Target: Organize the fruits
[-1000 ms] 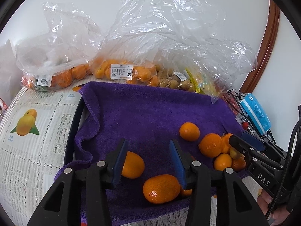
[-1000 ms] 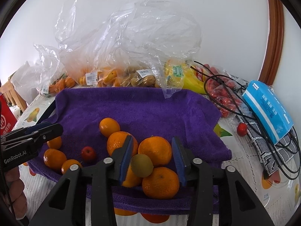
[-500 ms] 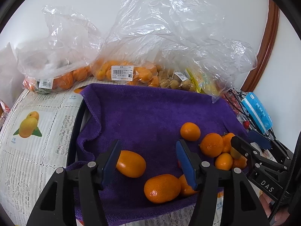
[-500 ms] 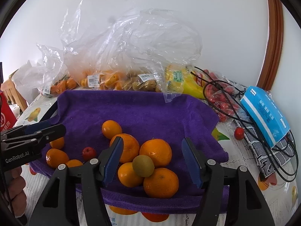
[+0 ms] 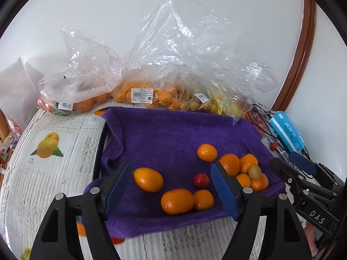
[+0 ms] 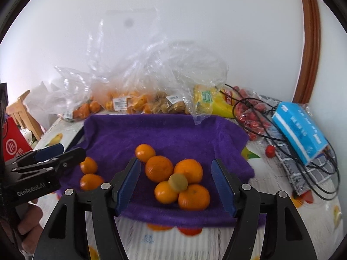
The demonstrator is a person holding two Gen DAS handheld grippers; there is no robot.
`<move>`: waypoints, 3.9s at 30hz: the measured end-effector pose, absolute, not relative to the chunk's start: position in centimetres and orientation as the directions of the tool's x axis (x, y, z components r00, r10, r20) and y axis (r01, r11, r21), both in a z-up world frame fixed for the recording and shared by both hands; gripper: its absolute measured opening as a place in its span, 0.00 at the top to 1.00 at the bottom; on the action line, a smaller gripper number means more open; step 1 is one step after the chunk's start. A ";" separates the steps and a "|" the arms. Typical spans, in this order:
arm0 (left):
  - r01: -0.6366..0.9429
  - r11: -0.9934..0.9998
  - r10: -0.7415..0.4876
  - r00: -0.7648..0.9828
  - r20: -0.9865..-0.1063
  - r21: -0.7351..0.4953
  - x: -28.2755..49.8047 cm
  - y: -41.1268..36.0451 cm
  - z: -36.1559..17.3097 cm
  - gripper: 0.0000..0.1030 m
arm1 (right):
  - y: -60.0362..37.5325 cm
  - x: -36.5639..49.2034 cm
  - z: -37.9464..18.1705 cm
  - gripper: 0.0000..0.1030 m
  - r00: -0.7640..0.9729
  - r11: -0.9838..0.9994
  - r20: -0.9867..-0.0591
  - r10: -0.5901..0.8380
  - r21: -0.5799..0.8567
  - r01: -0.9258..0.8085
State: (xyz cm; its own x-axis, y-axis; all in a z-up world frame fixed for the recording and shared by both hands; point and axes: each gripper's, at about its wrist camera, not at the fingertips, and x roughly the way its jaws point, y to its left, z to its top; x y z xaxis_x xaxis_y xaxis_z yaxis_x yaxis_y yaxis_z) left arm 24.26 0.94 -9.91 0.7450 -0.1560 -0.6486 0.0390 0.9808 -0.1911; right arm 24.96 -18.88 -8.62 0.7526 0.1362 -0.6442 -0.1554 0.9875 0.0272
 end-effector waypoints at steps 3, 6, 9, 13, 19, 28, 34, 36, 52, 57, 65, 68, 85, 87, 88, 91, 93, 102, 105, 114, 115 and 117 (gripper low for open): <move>0.036 0.983 -0.145 0.751 -0.644 -0.179 21.8 0.9 -8.9 0.22 | -19.0 21.9 -6.7 0.33 0.772 0.992 -0.627 0.106 0.012 -0.127; 0.047 0.982 -0.154 0.753 -0.639 -0.182 19.1 0.9 -7.7 0.20 | -19.2 19.5 -5.2 0.31 0.776 0.993 -0.623 0.099 0.016 -0.113; 0.044 0.984 -0.145 0.767 -0.625 -0.174 16.4 0.6 -6.3 0.17 | -19.4 17.0 -3.8 0.31 0.773 0.995 -0.629 0.086 0.015 -0.099; 0.046 0.990 -0.119 0.791 -0.600 -0.135 12.5 0.0 -4.3 0.14 | -19.6 13.2 -2.2 0.19 0.788 0.997 -0.611 0.069 0.006 -0.082; 0.055 0.994 -0.102 0.815 -0.571 -0.099 7.8 -0.9 -2.0 0.11 | -20.3 8.2 0.0 0.08 0.819 0.997 -0.569 0.076 0.029 -0.073; 0.052 0.991 -0.109 0.834 -0.541 -0.121 2.6 -1.3 0.8 0.08 | -22.0 3.1 1.5 0.00 0.820 0.998 -0.569 0.062 0.049 -0.041; 0.046 0.992 -0.102 0.845 -0.525 -0.119 1.3 -1.3 1.7 0.07 | -22.7 1.5 2.1 0.00 0.825 0.999 -0.564 0.045 0.031 -0.033; 0.044 0.992 -0.098 0.845 -0.525 -0.116 1.2 -1.4 1.7 0.07 | -22.8 1.4 2.2 0.00 0.825 0.999 -0.563 0.042 0.030 -0.030; 0.034 0.994 -0.086 0.840 -0.535 -0.106 1.2 -1.6 1.5 0.07 | -22.6 1.0 2.2 0.00 0.830 0.999 -0.557 0.038 0.032 -0.024; 0.032 0.994 -0.083 0.839 -0.537 -0.103 1.3 -1.7 1.5 0.07 | -22.5 0.8 2.3 0.00 0.833 0.999 -0.552 0.041 0.033 -0.027; 0.032 0.994 -0.081 0.840 -0.536 -0.101 1.2 -1.8 1.5 0.07 | -22.2 0.7 2.4 0.00 0.833 0.999 -0.552 0.036 0.023 -0.028; 0.032 0.994 -0.083 0.841 -0.535 -0.104 1.2 -1.7 1.5 0.07 | -22.2 0.7 2.4 0.00 0.834 0.999 -0.551 0.038 0.025 -0.028; 0.027 0.994 -0.079 0.846 -0.528 -0.106 1.1 -1.4 1.6 0.07 | -22.0 0.6 2.5 0.00 0.835 0.999 -0.548 0.039 0.025 -0.030; 0.027 0.994 -0.079 0.846 -0.528 -0.106 1.1 -1.3 1.6 0.07 | -22.0 0.6 2.5 0.00 0.835 0.999 -0.548 0.039 0.024 -0.030; 0.027 0.994 -0.080 0.845 -0.528 -0.106 1.1 -1.3 1.6 0.07 | -22.0 0.6 2.5 0.00 0.835 0.999 -0.549 0.039 0.025 -0.030; 0.027 0.994 -0.078 0.847 -0.526 -0.104 1.1 -1.3 1.6 0.07 | -22.0 0.6 2.5 0.00 0.836 0.999 -0.548 0.039 0.026 -0.029; 0.028 0.994 -0.080 0.846 -0.528 -0.106 1.1 -1.3 1.6 0.07 | -21.9 0.6 2.6 0.00 0.835 0.999 -0.548 0.040 0.025 -0.032; 0.029 0.995 -0.078 0.847 -0.527 -0.099 1.0 -1.1 1.9 0.07 | -21.7 0.6 2.9 0.00 0.835 0.999 -0.548 0.037 0.024 -0.029; 0.031 0.994 -0.081 0.847 -0.526 -0.103 0.9 -1.1 1.9 0.07 | -21.7 0.7 2.9 0.00 0.836 0.999 -0.548 0.038 0.023 -0.030; 0.031 0.994 -0.080 0.847 -0.525 -0.102 0.9 -1.0 2.0 0.07 | -21.7 0.6 2.9 0.00 0.835 0.999 -0.548 0.038 0.024 -0.029; 0.029 0.994 -0.079 0.848 -0.525 -0.102 0.9 -0.9 2.0 0.07 | -21.7 0.6 2.9 0.00 0.835 0.999 -0.548 0.039 0.025 -0.030; 0.028 0.994 -0.078 0.848 -0.524 -0.102 0.8 -0.8 2.1 0.07 | -21.7 0.6 2.9 0.00 0.835 0.999 -0.549 0.039 0.023 -0.031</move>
